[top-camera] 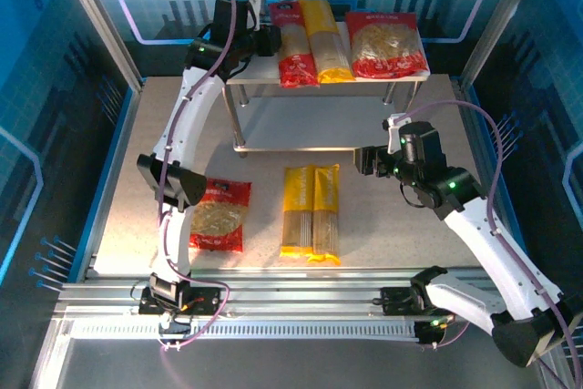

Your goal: Place and organize the pasta boxes and bags onto the shelf

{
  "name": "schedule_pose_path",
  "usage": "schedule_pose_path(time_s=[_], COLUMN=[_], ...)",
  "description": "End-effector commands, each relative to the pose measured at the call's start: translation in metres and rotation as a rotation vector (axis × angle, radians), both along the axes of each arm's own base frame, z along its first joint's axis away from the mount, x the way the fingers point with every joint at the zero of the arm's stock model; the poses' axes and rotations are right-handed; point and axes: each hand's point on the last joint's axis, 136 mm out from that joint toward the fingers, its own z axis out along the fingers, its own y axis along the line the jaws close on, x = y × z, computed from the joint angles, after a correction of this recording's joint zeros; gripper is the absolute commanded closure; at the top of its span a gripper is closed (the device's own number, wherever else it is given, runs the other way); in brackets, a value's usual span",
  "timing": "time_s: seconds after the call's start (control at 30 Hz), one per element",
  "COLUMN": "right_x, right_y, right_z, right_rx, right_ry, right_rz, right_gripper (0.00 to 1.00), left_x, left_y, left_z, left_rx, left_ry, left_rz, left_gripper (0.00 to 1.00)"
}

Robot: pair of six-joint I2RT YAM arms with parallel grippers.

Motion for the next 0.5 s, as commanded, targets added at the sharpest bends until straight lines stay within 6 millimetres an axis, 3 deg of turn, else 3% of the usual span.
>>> schedule_pose_path(time_s=[0.0,0.33,0.47], right_x=[0.0001,-0.0008,-0.0016], right_y=[-0.0072,-0.0094,-0.0108], right_z=[-0.0001,-0.0007,0.0000], right_rx=[-0.006,-0.009,-0.011], right_ry=[-0.003,-0.003,-0.007], right_rz=[-0.023,-0.029,-0.031], right_gripper=[0.15,0.15,0.15], left_x=[0.0031,0.0038,0.0011], left_y=[-0.0263,-0.0362,-0.0269], left_z=[-0.0191,-0.0157,-0.0156], left_rx=[-0.028,-0.075,-0.045], left_ry=[0.036,0.029,0.038], left_rz=[-0.077,-0.114,-0.072], left_gripper=[0.63,0.59,0.60])
